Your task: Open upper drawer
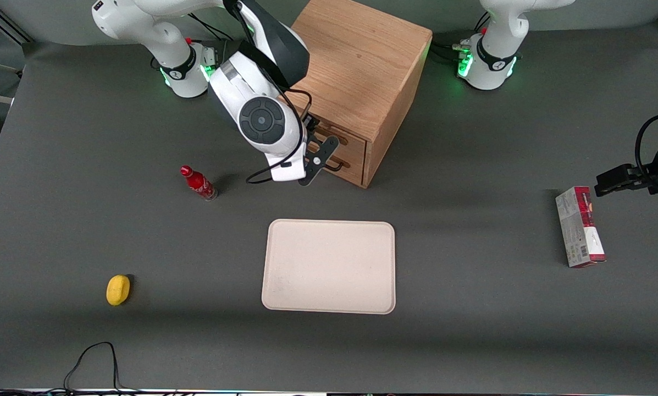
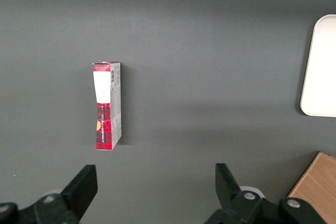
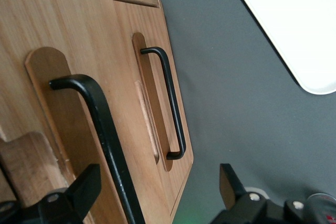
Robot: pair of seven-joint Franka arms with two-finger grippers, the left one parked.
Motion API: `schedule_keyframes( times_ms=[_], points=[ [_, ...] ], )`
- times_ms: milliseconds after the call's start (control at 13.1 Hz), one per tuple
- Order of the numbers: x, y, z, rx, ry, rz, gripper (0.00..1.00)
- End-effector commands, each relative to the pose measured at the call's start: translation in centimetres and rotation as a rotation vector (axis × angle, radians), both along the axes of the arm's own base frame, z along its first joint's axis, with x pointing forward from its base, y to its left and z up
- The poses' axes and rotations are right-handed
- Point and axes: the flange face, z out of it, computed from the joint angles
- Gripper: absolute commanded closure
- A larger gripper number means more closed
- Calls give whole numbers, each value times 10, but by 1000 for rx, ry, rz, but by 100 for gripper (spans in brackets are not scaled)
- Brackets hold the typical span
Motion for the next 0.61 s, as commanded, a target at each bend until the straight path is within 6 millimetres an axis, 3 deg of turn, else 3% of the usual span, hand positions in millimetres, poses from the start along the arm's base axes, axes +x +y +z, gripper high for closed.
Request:
schedule_keyframes(
  times_ms=[0, 535],
  points=[
    [0, 3, -4, 23, -7, 13, 0],
    [6, -9, -24, 4, -32, -8, 0]
  ],
)
